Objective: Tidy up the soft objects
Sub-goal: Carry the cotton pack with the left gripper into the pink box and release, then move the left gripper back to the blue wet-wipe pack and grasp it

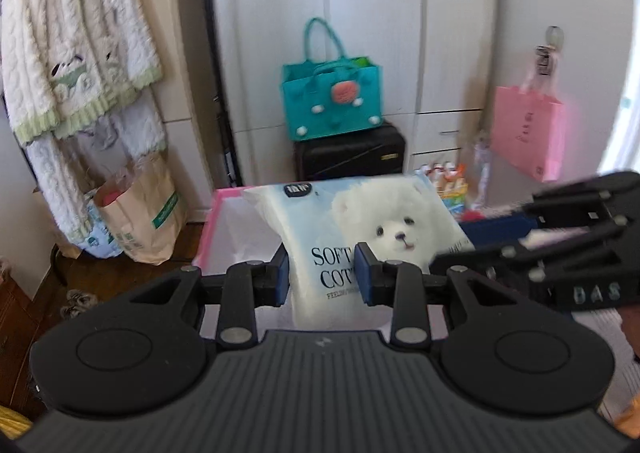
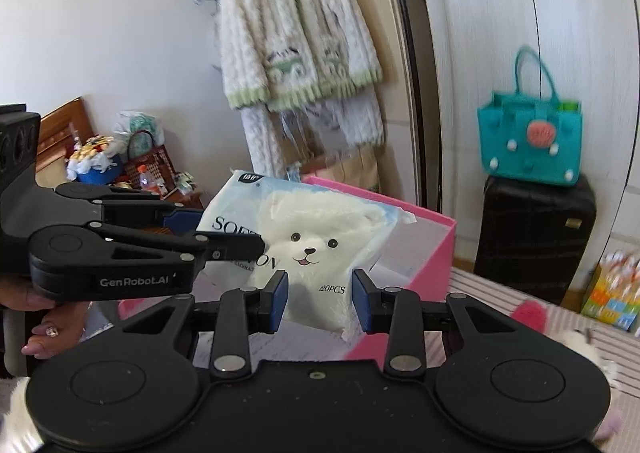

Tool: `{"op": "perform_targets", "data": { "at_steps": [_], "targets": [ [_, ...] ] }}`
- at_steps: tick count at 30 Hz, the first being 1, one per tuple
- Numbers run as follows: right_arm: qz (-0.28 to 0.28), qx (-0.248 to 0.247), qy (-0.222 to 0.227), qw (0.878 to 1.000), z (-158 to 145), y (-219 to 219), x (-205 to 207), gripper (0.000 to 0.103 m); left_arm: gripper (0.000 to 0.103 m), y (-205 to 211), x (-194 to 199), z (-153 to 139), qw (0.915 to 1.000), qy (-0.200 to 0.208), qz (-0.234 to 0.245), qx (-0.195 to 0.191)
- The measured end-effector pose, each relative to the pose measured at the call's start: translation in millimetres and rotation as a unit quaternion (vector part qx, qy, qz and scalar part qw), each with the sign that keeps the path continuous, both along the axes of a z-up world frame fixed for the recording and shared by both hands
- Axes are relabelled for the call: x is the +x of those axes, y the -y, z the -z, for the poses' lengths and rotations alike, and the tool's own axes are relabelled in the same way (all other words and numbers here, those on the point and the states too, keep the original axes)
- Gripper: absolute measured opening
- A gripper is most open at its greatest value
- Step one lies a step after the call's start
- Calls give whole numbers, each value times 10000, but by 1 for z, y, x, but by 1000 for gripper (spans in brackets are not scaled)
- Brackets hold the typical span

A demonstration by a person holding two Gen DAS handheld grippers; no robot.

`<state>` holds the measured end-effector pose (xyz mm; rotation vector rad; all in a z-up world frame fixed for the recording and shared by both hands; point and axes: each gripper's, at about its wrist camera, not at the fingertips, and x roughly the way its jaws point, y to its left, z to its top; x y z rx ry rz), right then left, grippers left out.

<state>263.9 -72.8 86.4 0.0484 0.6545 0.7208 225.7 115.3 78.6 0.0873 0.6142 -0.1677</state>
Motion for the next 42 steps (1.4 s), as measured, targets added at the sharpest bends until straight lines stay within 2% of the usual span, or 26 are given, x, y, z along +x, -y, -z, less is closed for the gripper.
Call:
{"op": "perform_targets", "data": {
  "at_steps": [4,10,16,20,23,26,31,36,39,42],
  "targets": [
    [56,-101,-537,9985,9,-20,38,41,32,-10,36,4,9991,-413,-51,107],
    [334,-533,-961,9934,22,-41,65,41,31,-9,72,17,9957,-891,60,240],
    [388,-671,-1079,9911,30,-50,72,42,34,-6,85,27,9943,-893,29,582],
    [577,-976,-890,9896,37,-58,78,43,39,2,95,37,9919,-863,35,932],
    [752,-1168,-645,9882,40,-59,76,43,51,10,85,37,9899,-482,13,1333],
    [797,-1046,-534,9899,33,-50,70,43,54,12,72,28,9898,-201,88,1405],
    [602,-528,-586,9951,9,-25,48,43,55,16,45,6,9909,-172,333,1296],
    [406,77,-833,9957,-16,7,16,47,58,25,14,-22,9929,-285,688,929],
    [422,148,-816,9957,-26,24,-8,48,61,30,-6,-35,9926,-381,918,702],
    [466,115,-764,9959,-30,42,-34,52,61,40,-28,-41,9905,-336,1082,784]
  ]
}}
